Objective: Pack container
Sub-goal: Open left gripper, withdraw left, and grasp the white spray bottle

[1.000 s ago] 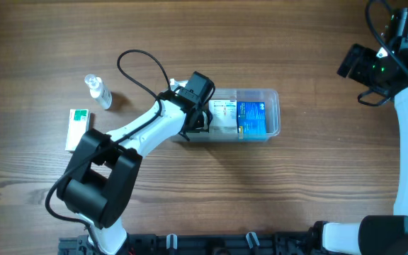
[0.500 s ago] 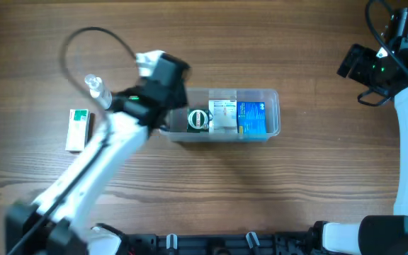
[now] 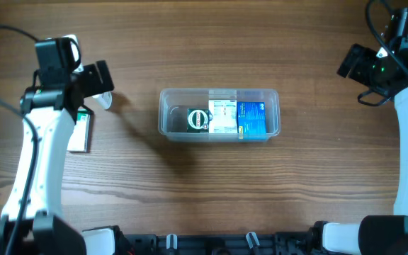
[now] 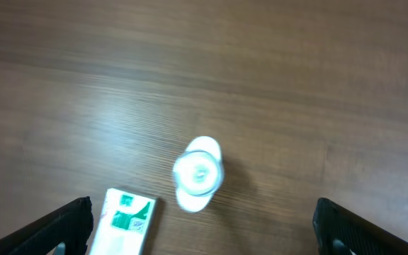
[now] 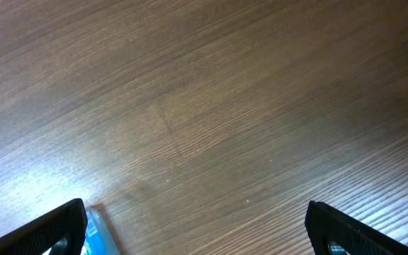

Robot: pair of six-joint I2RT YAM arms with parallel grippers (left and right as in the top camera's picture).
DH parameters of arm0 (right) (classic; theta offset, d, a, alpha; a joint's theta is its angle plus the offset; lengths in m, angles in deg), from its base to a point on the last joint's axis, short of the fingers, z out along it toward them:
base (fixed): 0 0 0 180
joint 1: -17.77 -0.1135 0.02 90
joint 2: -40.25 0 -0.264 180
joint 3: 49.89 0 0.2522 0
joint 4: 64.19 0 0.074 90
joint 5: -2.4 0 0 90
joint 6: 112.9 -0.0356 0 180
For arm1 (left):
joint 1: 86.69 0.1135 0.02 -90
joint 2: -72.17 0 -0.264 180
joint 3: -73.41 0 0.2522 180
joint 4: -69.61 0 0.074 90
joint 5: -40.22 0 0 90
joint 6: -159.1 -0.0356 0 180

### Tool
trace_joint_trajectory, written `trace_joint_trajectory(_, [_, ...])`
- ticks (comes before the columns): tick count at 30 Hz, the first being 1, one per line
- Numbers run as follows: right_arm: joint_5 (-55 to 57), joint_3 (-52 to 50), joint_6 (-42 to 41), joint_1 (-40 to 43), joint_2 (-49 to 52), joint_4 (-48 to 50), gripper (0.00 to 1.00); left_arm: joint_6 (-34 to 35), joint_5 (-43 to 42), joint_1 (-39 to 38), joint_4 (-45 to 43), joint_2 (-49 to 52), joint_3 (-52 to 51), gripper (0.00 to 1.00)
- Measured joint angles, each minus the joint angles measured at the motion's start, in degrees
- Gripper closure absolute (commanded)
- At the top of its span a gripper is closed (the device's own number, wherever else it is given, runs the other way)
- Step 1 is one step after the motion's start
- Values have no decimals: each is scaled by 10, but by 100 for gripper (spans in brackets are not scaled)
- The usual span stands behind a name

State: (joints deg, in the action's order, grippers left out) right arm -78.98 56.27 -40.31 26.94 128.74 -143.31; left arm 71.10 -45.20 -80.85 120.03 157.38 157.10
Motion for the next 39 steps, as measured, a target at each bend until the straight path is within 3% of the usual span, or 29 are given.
trace_joint_trajectory(4, [0, 0, 0, 0, 0, 0, 0, -40, -31, 0, -33, 51, 0, 0])
trace_joint_trajectory(11, [0, 0, 0, 0, 0, 0, 0, -50, -36, 0, -33, 118, 0, 2])
trace_joint_trajectory(12, [0, 0, 0, 0, 0, 0, 0, -50, -35, 0, -33, 124, 0, 3])
trace_joint_trajectory(14, [0, 0, 0, 0, 0, 0, 0, -50, -27, 0, -33, 137, 0, 15])
trace_joint_trajectory(22, [0, 0, 0, 0, 0, 0, 0, -58, -25, 0, -50, 143, 0, 22])
trace_joint_trajectory(32, [0, 0, 0, 0, 0, 0, 0, -69, -25, 0, -55, 152, 0, 17])
trace_joint_trajectory(34, [0, 0, 0, 0, 0, 0, 0, -69, -25, 0, -56, 163, 0, 28])
trace_joint_trajectory(39, [0, 0, 0, 0, 0, 0, 0, -75, -23, 0, -57, 174, 0, 41])
